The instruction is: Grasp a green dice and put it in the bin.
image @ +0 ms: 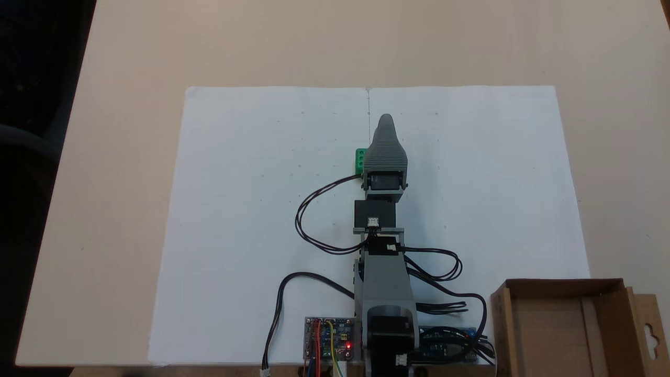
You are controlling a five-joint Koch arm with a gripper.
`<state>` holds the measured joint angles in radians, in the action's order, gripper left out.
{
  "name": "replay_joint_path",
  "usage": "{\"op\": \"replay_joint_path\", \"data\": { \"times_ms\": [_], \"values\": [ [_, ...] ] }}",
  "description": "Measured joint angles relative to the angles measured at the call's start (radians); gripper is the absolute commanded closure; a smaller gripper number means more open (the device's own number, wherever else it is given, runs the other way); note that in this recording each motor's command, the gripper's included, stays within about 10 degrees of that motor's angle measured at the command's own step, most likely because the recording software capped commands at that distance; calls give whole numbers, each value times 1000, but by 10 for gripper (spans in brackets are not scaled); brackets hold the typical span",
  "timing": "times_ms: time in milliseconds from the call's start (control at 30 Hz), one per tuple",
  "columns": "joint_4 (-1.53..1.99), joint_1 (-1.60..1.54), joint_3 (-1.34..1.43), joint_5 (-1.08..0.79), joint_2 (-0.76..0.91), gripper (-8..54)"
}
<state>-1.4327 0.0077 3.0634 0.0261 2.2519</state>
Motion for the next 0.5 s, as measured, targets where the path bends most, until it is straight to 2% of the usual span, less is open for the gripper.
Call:
{"op": "replay_joint_path", "data": {
  "times_ms": [167,500],
  "values": [
    [80,-8,0,-61,2,19],
    [80,-8,0,-64,0,19]
  ]
}}
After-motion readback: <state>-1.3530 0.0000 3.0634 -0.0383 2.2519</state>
